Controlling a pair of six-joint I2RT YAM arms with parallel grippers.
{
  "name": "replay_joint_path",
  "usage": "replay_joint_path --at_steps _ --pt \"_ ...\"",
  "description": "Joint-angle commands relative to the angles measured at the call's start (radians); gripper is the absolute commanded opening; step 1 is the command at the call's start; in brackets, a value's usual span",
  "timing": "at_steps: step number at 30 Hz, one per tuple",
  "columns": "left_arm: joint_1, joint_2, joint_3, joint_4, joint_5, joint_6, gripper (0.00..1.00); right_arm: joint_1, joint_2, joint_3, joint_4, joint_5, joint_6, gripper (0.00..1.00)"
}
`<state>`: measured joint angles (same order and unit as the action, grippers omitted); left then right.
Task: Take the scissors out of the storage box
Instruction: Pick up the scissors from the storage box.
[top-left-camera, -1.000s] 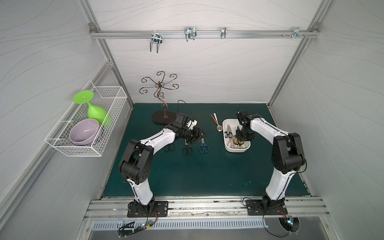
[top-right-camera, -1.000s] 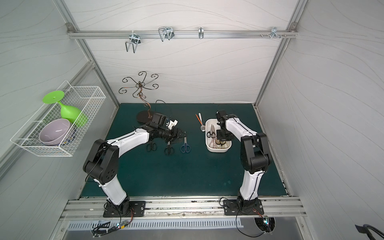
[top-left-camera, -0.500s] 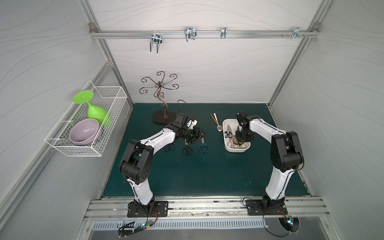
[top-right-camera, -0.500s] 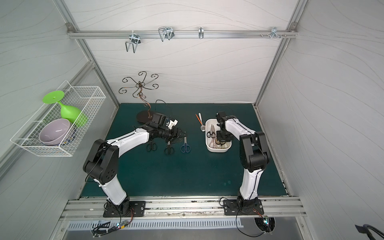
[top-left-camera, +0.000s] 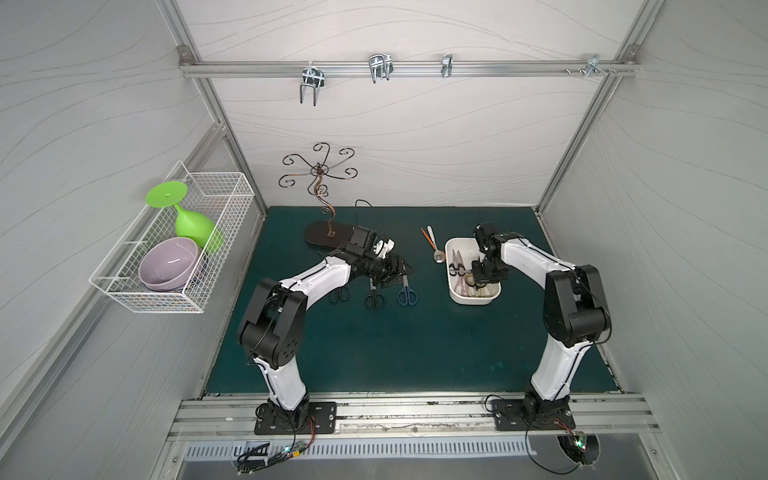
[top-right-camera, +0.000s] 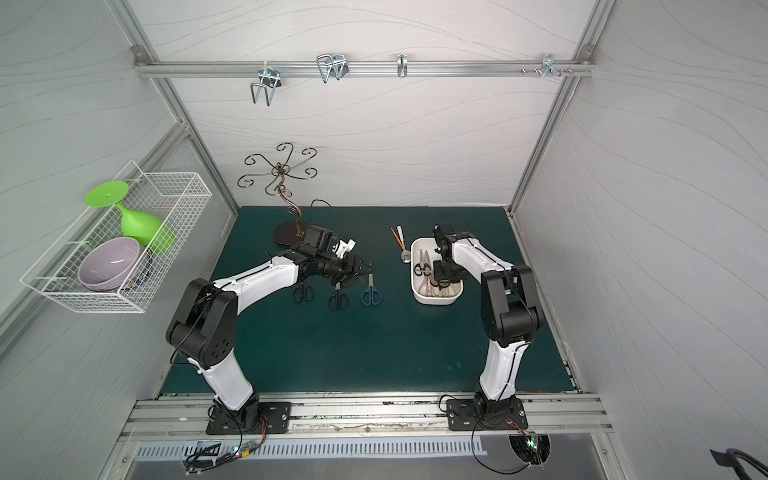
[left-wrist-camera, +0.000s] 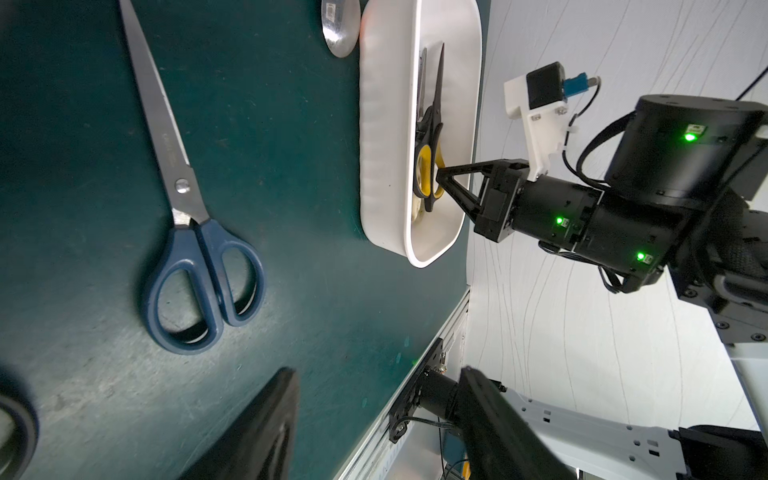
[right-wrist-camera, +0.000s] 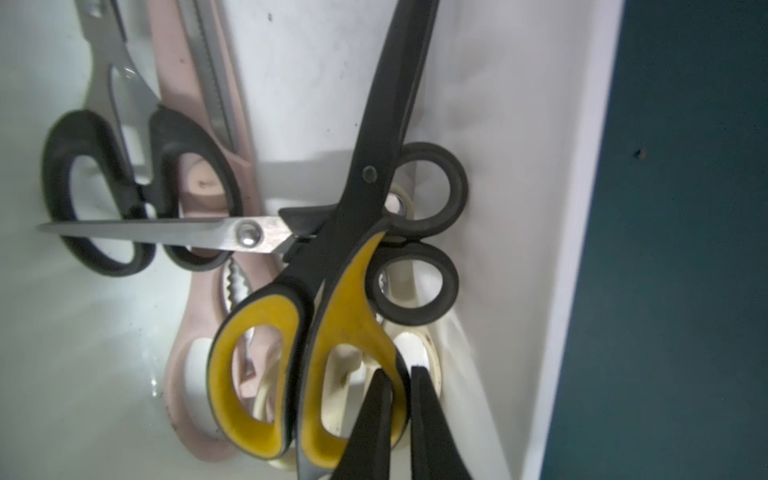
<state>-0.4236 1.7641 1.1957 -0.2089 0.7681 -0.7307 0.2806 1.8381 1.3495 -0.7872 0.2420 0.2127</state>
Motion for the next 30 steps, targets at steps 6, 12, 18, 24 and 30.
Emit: replay_joint_path --at_steps 6,12,18,24,30 --pt "0.008 -0.005 0.033 0.053 0.035 -0.026 0.74 0.004 -0.212 0.009 -0.019 -0.022 -0.021 0.1" --pt "0.008 0.003 0.01 0.278 0.131 -0.202 0.73 0.053 -0.301 -0.006 -0.01 -0.172 0.005 0.1" --pt "-0.011 0.003 -0.031 0.482 0.153 -0.321 0.71 0.129 -0.332 -0.055 0.083 -0.323 0.07 0.1" --pt "-0.066 -0.008 -0.043 0.45 0.136 -0.286 0.69 0.166 -0.337 -0.09 0.163 -0.443 0.145 0.1" --pt "-0.09 0.008 -0.05 0.468 0.135 -0.3 0.63 0.196 -0.327 -0.081 0.187 -0.5 0.169 0.1"
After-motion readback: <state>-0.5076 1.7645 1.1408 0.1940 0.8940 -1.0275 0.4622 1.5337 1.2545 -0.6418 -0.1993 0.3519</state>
